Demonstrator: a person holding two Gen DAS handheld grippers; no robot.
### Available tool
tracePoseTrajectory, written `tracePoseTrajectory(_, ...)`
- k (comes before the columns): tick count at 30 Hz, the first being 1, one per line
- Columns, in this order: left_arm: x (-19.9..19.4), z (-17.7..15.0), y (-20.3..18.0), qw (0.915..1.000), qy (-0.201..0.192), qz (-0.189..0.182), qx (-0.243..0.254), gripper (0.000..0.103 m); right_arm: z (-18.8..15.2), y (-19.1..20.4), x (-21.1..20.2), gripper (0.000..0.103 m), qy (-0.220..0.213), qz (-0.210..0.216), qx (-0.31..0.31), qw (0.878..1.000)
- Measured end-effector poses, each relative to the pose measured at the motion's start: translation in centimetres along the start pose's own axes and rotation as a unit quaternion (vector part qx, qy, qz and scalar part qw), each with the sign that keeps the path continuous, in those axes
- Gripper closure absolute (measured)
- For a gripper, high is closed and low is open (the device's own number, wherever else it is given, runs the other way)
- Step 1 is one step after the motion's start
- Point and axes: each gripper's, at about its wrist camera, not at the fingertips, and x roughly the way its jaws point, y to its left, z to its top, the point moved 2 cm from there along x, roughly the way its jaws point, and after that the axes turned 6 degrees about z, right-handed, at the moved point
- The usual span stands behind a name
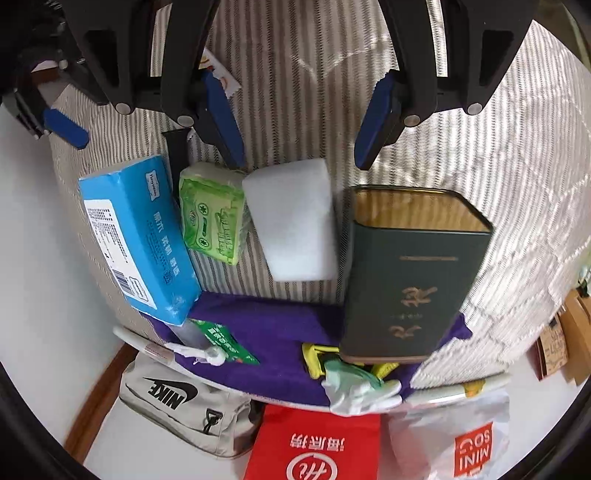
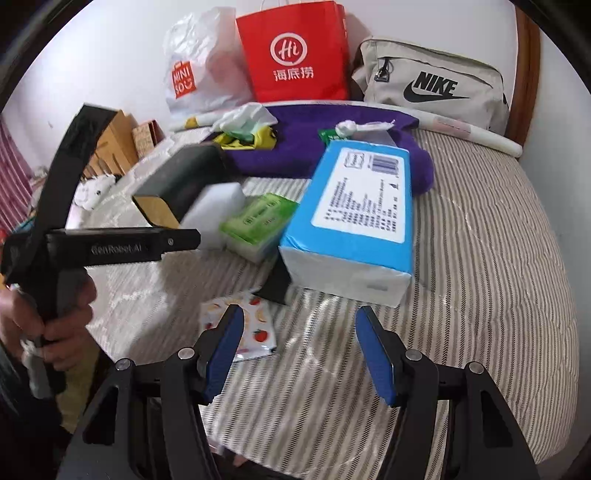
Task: Organize soft objects
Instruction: 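Grasp white foam block with left gripper while right gripper reaches toward orange-print packet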
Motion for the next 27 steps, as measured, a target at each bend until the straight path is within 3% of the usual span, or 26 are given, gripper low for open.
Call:
tracePoseTrajectory(16, 2.1, 1.4, -1.7, 0.9993, 0.025, 0.01, -0.027, 0.045, -1.2, -1.9, 2.5, 0.041, 0.019, 0.055, 0.034, 0.998)
tracePoseTrajectory(18, 2.1, 1.4, -1.9, 0.9994, 0.024, 0.012, -0.019, 0.057, -1.4, -1.8, 2.6, 0.041, 0.021, 0.058, 0.033, 0.998)
tracePoseTrajectory(27, -0.1, 0.2, -1.8, 0.9993, 0.027, -0.003, 0.024, 0.057, -1.7, -0.2, 3.3, 0.041, 0.026, 0.065, 0.012, 0.997)
